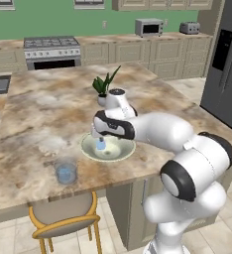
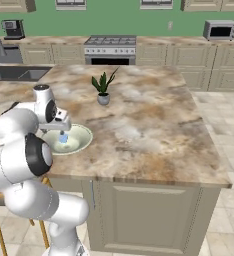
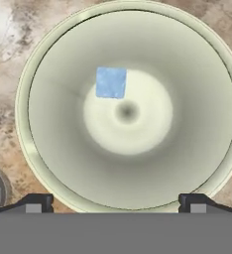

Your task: There are four ice cubes in the ice bowl. Place two ice cubes in each glass of water.

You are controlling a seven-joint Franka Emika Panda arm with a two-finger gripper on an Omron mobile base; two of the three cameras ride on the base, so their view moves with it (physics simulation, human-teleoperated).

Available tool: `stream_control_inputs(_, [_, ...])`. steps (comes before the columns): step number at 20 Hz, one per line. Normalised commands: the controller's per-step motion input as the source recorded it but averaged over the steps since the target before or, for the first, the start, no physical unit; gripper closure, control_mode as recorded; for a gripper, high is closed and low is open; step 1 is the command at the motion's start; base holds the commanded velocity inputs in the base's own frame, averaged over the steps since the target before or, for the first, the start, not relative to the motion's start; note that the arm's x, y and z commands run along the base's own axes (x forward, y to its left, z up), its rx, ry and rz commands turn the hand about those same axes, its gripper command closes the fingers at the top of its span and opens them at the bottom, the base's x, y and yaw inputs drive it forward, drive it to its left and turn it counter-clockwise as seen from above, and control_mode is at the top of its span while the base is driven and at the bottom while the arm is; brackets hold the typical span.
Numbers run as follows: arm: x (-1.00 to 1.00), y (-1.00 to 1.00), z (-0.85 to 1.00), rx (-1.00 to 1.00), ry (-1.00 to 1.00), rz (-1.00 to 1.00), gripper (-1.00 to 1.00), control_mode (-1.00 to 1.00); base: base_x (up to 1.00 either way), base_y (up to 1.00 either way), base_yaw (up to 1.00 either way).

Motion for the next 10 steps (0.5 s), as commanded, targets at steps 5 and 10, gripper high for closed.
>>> stream_control_inputs(5, [0.01, 0.1, -0.17, 0.02, 0.0, -0.04, -1.0, -1.0, 0.0, 0.0, 0.0])
stream_control_inputs(10, [0.16, 0.0, -0.2, 0.0, 0.0, -0.02, -1.0, -1.0, 0.0, 0.0, 0.0])
